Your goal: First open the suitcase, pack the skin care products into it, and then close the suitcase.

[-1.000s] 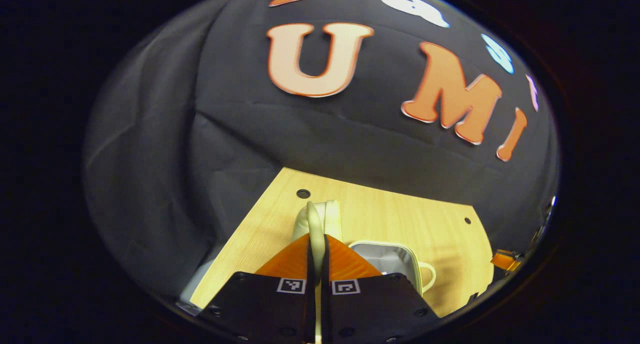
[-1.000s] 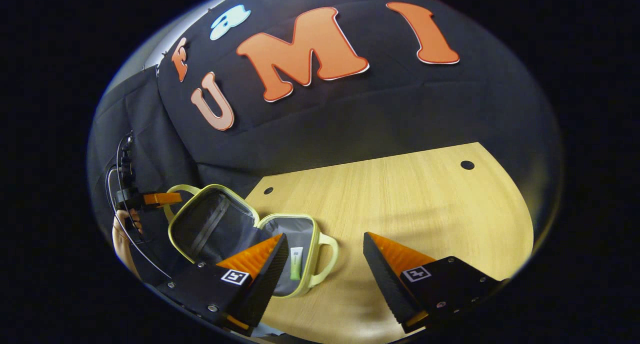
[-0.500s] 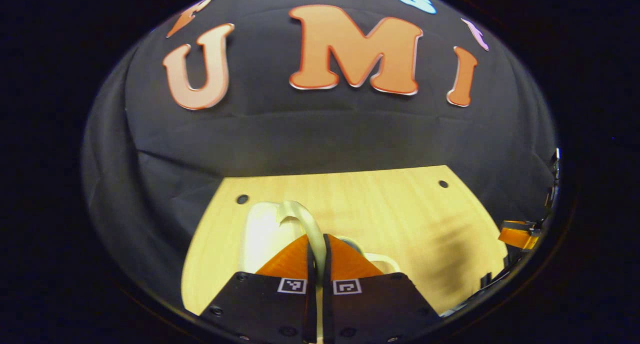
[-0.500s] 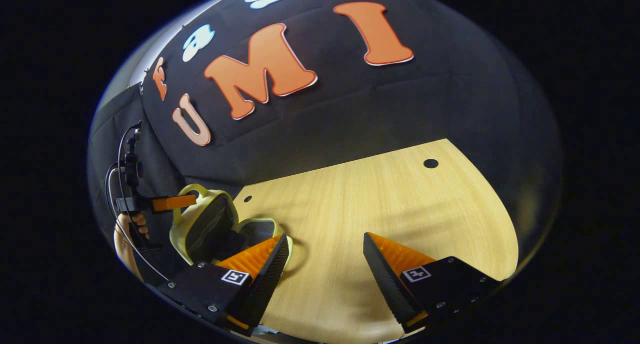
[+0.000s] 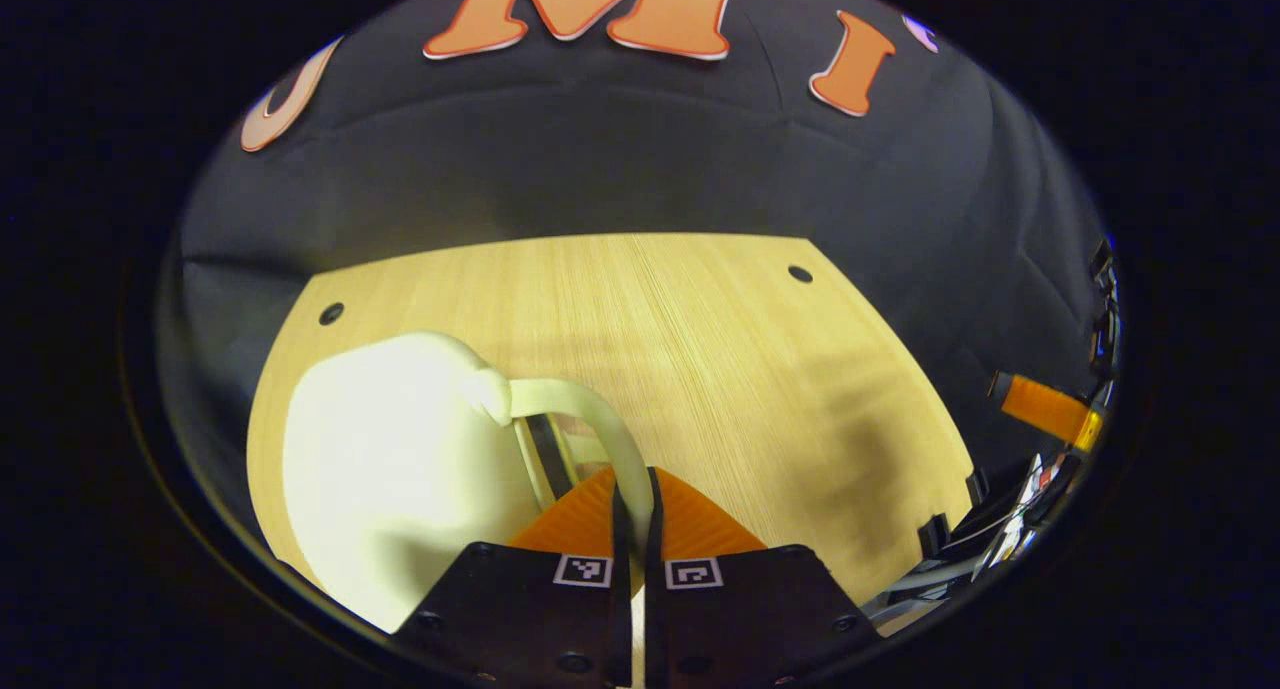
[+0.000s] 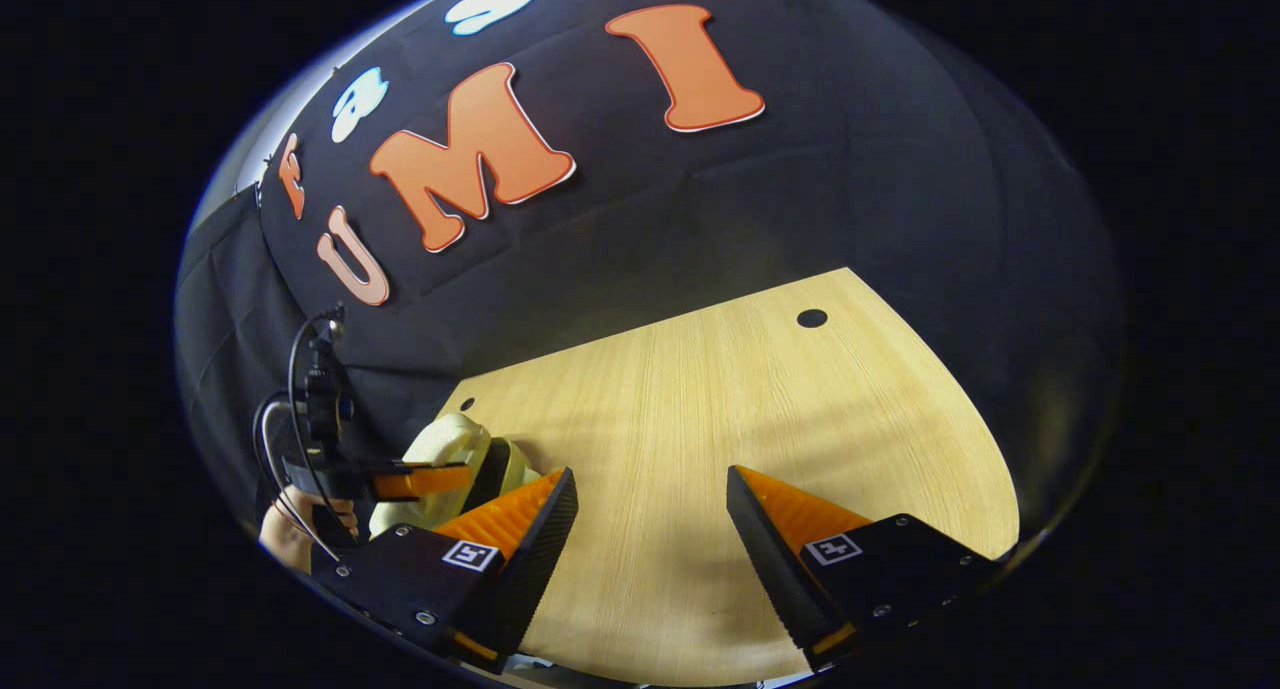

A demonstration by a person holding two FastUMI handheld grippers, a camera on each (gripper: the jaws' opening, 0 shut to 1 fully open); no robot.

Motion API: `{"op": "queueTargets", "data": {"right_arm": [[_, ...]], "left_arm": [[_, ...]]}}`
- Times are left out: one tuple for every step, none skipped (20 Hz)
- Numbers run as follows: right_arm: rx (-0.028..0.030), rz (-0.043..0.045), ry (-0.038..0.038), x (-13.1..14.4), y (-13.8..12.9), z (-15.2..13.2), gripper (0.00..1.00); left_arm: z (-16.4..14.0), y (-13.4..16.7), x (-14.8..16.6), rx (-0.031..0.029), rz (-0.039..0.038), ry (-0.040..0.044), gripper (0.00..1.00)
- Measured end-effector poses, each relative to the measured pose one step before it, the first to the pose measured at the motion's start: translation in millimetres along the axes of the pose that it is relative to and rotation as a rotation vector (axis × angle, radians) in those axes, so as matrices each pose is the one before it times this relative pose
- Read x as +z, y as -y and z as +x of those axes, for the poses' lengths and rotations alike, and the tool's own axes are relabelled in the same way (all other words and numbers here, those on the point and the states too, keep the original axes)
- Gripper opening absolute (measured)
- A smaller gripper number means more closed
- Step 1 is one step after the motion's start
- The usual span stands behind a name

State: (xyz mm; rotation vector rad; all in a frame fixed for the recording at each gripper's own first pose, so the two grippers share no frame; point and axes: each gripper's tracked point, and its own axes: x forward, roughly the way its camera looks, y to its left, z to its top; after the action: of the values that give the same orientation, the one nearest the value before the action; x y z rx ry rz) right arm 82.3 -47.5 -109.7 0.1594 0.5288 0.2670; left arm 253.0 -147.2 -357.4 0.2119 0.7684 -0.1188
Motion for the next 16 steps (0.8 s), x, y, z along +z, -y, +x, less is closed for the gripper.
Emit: {"op": "queueTargets", "data": {"right_arm": [[-0.00285,0.00175,-0.00434,-1.43,1.24,1.21,0.95],[-0.00149,-0.00036,-0.00276,-0.72,1.56,1.07,0.95],[-0.00082,-0.00203,-0.00373,-1.55,2.42,-0.21,0.95],[-0.00161,-0.00306,-0.00435,-2.25,2.19,0.00,0.95],[-0.00072,-0.00384,-0.00301,-1.27,1.46,0.04,0.95],[0.00094,-0.00430,-0.00440,-1.88,1.02,-1.00,0.95],[0.00136,-0.00292,-0.00331,-0.70,0.29,0.16,0.95],[0.00306,-0.00037,-0.00066,0.53,-0.86,-0.03,0.95],[0.00545,0.00310,0.00181,1.11,-1.95,0.34,0.95],[0.00488,0.00119,0.00224,1.99,-2.23,-0.70,0.95],[0.00167,-0.00688,0.00261,1.80,-2.16,0.29,0.95],[0.00046,-0.01541,0.00229,0.40,-1.00,0.09,0.95],[-0.00232,-0.01919,0.00179,1.67,-0.57,-0.27,0.95],[-0.00266,-0.02080,0.00200,2.65,-0.21,-1.75,0.96],[-0.00568,-0.01942,0.00667,4.09,-0.13,-1.81,0.95],[-0.00698,-0.01839,0.01037,4.37,0.25,-1.59,0.96]], "left_arm": [[12.60,5.17,-8.50,-0.00018,0.00988,-0.01937,0.05],[11.92,4.94,-6.51,0.00096,0.00811,-0.01558,0.05],[11.35,4.93,-5.27,0.00102,0.00172,-0.01510,0.05],[9.41,6.44,-2.12,0.00129,-0.00365,-0.01388,0.07],[7.54,5.60,4.70,0.01042,0.01202,0.00382,0.05],[-6.35,-2.76,-6.79,0.01422,0.01700,0.00255,0.05],[0.28,-0.45,-0.57,0.01280,0.01476,-0.00436,0.05],[4.68,7.97,3.64,-0.00642,0.00278,-0.00497,0.08],[3.84,2.55,-0.74,-0.00210,-0.01092,-0.01183,0.11],[0.80,0.82,-0.43,0.00159,-0.02223,-0.00201,0.15],[-0.64,-5.56,-0.94,0.02176,-0.03427,-0.00515,0.19],[-3.51,-1.54,1.53,0.00408,-0.03978,0.00663,0.34],[-8.31,-5.91,1.46,0.00837,-0.03790,0.02505,0.37],[-11.76,-1.37,6.26,-0.00113,-0.03378,0.03506,0.43],[-13.56,-0.35,5.51,-0.00394,-0.02849,0.03831,0.58],[-14.56,-0.81,11.83,0.01170,-0.01252,0.04813,0.74]]}}
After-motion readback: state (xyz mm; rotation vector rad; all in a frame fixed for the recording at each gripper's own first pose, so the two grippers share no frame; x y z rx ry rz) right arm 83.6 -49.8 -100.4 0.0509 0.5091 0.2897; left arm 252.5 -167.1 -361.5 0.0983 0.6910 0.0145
